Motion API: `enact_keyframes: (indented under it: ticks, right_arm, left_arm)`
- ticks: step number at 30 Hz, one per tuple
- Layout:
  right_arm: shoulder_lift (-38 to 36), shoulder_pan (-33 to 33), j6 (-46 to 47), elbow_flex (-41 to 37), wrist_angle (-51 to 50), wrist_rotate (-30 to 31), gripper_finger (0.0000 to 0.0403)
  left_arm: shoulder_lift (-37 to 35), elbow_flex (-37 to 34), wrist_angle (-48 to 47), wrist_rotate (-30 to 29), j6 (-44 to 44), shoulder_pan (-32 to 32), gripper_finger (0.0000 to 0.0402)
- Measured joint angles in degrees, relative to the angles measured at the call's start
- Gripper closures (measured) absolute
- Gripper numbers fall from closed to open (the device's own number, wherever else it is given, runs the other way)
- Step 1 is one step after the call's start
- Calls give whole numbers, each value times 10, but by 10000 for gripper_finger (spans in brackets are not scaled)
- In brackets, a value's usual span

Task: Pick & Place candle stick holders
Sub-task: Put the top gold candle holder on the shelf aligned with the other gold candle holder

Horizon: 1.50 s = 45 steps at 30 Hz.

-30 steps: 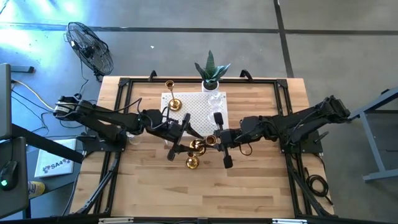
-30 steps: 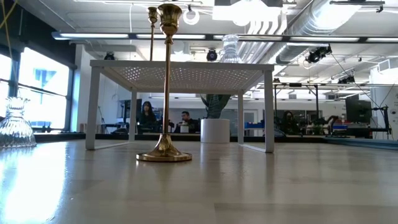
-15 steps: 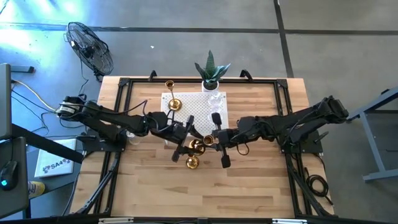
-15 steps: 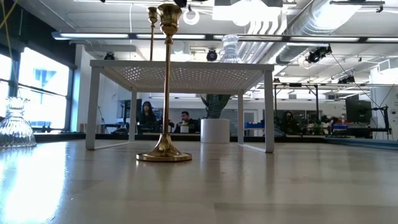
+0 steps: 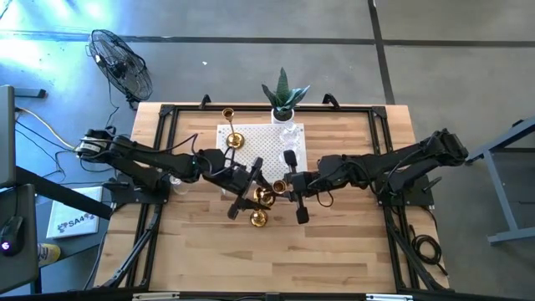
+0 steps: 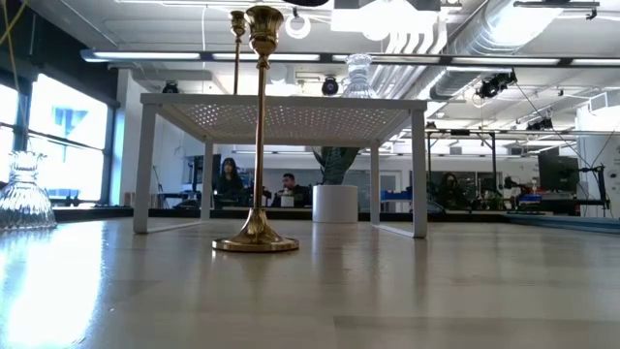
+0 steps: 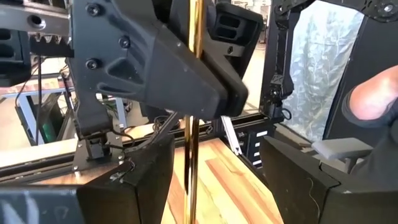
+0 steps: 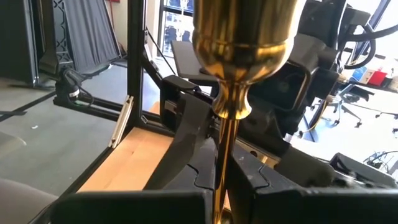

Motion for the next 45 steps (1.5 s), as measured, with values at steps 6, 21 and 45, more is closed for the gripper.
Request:
enact_keyframes:
  ticks: [6,21,45]
  right_arm:
    - [0,0,-2,0,-1,-7,398]
    - [0,0,-15,0,-2,-7,398]
    - [-2,4,0,0,-28,70,234]
  left_arm:
    - [0,0,-13,-2,0,0,170]
    - [15,0,-13,-47,35,0,304]
    - [7,16,-56,-90,59,0,398]
